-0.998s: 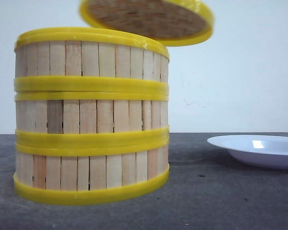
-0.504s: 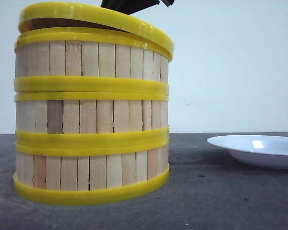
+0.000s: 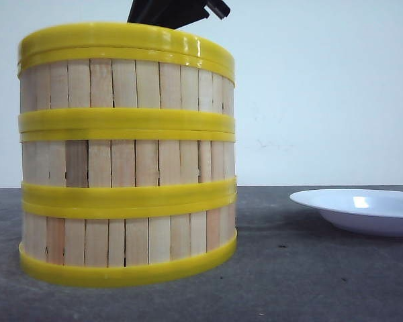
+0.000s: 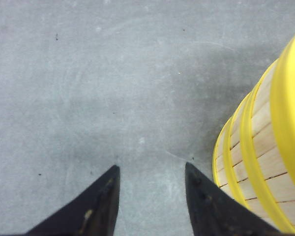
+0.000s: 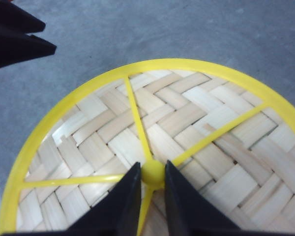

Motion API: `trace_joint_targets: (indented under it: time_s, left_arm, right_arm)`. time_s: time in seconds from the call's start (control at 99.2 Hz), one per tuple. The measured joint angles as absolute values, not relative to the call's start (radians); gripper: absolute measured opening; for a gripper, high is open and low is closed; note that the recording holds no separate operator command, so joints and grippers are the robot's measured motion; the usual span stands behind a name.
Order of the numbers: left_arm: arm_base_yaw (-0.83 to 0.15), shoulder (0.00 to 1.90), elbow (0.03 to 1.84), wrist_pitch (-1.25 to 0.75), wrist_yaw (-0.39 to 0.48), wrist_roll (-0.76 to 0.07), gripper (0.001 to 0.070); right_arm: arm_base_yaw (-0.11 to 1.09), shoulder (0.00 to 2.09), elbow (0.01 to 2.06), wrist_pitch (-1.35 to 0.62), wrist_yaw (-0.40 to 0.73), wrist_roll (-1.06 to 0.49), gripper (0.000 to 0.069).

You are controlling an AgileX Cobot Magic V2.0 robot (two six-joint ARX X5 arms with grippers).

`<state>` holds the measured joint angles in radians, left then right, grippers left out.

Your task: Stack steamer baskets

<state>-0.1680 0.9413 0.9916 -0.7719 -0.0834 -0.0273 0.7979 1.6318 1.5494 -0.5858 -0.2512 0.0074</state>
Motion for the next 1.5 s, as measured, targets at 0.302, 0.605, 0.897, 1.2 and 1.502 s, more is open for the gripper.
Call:
trace_joint_targets:
  time_s: [0.302,0.605,0.897,1.2,1.502]
  left_arm:
    - [-0.168,0.941,0.992,-0.772,-0.083,-0.027,0.0238]
    - [-0.168,0.941,0.992,-0.772,-0.083,-0.027,0.0238]
    - [-0.168,0.941,0.992,-0.773,-0.083,-0.024,0.0238]
    - [-0.168,0.941,0.992,-0.773,-0.083,-0.019,0.0238]
    - [-0.168,0.941,0.992,-0.773,-0.083,-0.019,0.0238]
  right_arm:
    - [0.796,1.630,1.550,-0.588,-0.252,0.008,0.0411]
    - [0.766,1.417,1.550,-0.685,-0.077,0.007,0.0441]
    - [0.587,1.129,1.386,-0.820,0.031,0.007,0.0441]
    - [0.300,0.800,1.026,-0.858,-0.019,0.048,0.0441]
    - [0.174,0.656,0.842,-0.890,-0.102,0.088,0.0441]
